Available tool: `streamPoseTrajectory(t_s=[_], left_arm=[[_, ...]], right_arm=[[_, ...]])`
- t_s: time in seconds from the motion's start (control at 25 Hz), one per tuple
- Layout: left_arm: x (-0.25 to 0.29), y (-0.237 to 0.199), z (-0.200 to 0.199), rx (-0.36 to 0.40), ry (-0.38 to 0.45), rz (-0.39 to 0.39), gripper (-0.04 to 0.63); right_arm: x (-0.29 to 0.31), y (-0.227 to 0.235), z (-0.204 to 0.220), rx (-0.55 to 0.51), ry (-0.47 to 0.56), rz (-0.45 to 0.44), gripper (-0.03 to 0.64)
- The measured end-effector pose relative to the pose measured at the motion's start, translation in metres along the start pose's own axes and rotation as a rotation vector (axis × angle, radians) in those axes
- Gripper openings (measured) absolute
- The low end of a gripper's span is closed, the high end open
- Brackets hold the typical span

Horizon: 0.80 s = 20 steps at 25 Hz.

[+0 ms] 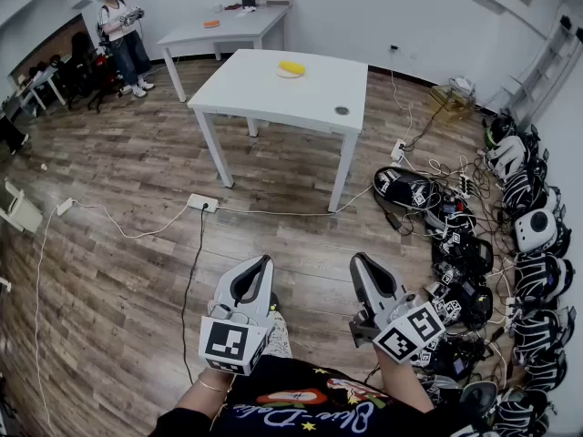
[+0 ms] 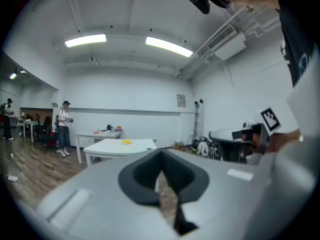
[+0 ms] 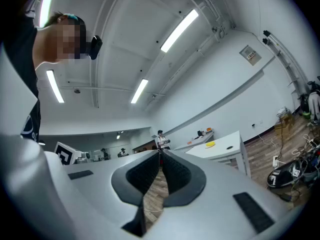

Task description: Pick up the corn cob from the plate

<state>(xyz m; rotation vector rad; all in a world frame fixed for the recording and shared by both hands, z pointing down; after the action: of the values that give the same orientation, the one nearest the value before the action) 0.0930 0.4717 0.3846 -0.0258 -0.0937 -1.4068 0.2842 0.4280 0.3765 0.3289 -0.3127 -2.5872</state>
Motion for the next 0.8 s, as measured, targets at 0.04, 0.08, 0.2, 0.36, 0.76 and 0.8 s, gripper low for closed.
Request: streamPoseTrajectory(t_s=[0.04,0.08,0.2,0.36,0.76,0.8], left_arm=[[0.014,-0.013,-0.004,0.011,0.009,0.002,-0.003],[0.028,-0.028,-0.008,0.022,0.017,0.003,-0.003],[0.074,-0.077,-0.018,0.059,0.026,0.0,-0.003],[0.128,-0.137,-0.036,0.165,0.084,-0.005,-0.003],[0.267,-0.214,-0.017,0.063,0.031,0.066,-0.003],[0.283,-0.217,-0.017,0.061,0.035,0.078,-0.003]], right_arm=[[0.02,0.007,-0.001,-0.003,-0.007,-0.008,0.021],[0.04,0.015,-0.003,-0.007,-0.012,-0.015,0.021],[0.109,0.035,-0.008,-0.021,-0.008,-0.041,0.021],[0.192,0.067,-0.014,0.031,0.041,-0.063,0.021],[0.267,0.194,0.004,0.113,-0.006,0.126,0.021],[0.273,0.212,0.005,0.111,-0.008,0.144,0.021]])
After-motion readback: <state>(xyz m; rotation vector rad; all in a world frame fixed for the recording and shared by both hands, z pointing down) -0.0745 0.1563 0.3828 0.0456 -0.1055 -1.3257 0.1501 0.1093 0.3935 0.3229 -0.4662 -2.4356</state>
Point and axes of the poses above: the fingertips, and each gripper's own axes: x forward along the fingers, y to its right, z out of its underside, the point moved 4 cm from there along -x, backward along the fingers, and after that the axes turned 8 degrees about -z, right-handed, at the moved point
